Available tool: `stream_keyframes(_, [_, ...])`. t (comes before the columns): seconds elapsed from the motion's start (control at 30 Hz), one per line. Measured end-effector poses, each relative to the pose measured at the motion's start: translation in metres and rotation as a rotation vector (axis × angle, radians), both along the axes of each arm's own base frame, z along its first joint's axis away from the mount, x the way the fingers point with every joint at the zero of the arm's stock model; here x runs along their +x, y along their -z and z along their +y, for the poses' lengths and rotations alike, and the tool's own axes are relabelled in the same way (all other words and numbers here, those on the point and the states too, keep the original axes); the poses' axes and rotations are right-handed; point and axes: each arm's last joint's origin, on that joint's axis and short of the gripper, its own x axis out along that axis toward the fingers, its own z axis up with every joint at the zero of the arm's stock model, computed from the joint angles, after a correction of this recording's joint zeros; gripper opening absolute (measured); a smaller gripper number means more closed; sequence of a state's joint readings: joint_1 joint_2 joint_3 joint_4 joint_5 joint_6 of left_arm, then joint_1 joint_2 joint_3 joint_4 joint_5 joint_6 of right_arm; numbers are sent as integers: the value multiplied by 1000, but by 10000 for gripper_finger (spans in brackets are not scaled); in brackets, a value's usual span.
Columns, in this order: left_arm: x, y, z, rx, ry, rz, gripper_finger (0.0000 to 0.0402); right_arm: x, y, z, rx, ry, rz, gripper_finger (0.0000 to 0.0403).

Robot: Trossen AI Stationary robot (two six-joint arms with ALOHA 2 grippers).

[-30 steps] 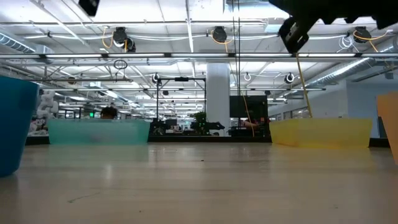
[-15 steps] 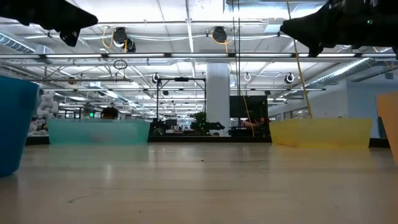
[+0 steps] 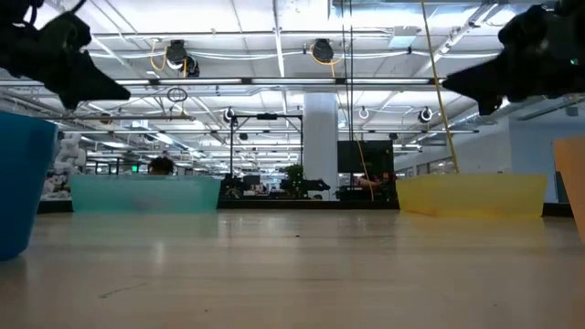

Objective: Sort crayons/erasers/pens/pencils in bins
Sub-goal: Return to Home Position

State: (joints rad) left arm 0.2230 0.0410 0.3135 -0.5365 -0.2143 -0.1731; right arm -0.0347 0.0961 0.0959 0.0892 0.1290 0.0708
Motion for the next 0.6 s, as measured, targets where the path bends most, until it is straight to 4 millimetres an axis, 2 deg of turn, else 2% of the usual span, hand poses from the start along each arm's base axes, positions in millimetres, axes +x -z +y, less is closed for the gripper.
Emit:
stream_keyframes(0.17, [14,10,3,21,13,-139,33,-7,5,-1,-67,-5,45,64])
stream_keyframes(0.27, [24,27,5,43,3,-242,33,-6,5,0,-55,-32,27,64])
stream_keyframes(0.37, [29,45,7,58,7,-270,33,-5,4,2,-58,-109,-9,64])
stream_keyframes(0.47, [31,44,8,139,7,-233,33,-6,-4,4,-82,-153,-101,64])
stream_keyframes(0.53, [30,43,7,167,24,-238,33,-5,-1,4,-114,-168,-66,64])
stream_keyframes(0.6, [31,42,4,189,130,-251,33,-5,0,4,-150,-167,-61,64])
